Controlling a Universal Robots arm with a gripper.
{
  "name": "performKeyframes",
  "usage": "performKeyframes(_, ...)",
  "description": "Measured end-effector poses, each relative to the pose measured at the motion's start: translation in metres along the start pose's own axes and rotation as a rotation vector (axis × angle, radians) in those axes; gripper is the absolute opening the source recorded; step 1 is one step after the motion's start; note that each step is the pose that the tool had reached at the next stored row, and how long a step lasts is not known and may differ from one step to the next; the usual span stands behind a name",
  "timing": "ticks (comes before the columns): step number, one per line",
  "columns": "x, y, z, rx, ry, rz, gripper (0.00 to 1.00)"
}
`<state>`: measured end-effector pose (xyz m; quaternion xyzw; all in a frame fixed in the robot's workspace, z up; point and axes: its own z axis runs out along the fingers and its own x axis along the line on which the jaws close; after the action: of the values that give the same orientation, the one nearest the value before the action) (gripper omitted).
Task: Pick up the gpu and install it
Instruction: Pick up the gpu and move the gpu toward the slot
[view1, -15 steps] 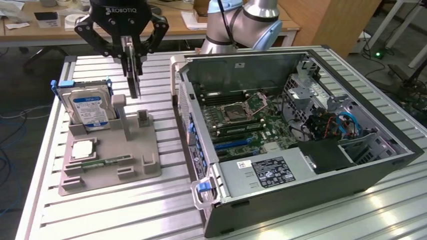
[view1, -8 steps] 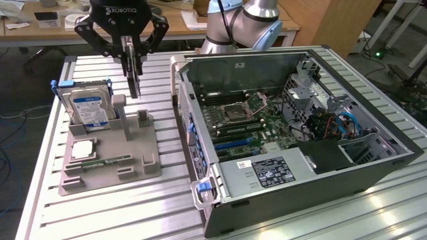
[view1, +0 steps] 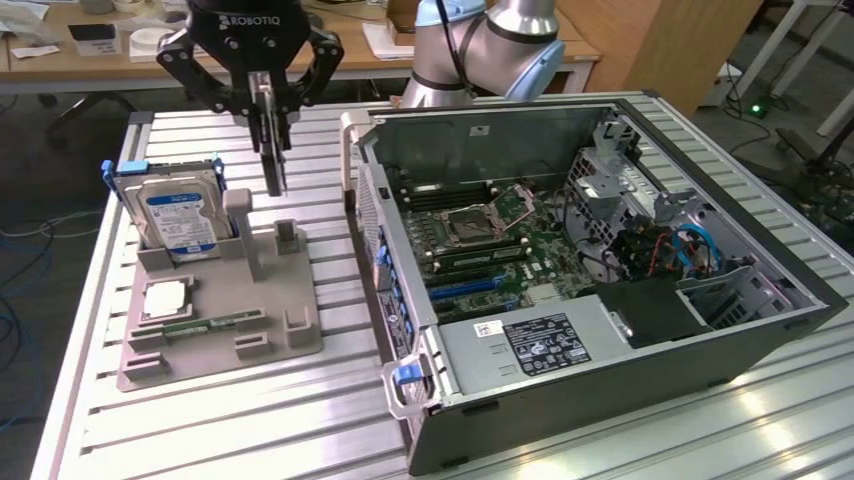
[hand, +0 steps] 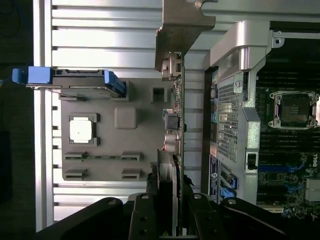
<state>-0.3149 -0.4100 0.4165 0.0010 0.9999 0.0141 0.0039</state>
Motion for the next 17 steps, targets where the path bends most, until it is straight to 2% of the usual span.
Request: performKeyframes(17,-0.011,0.0,0.0001,0.0,0.0,0.0,0.27)
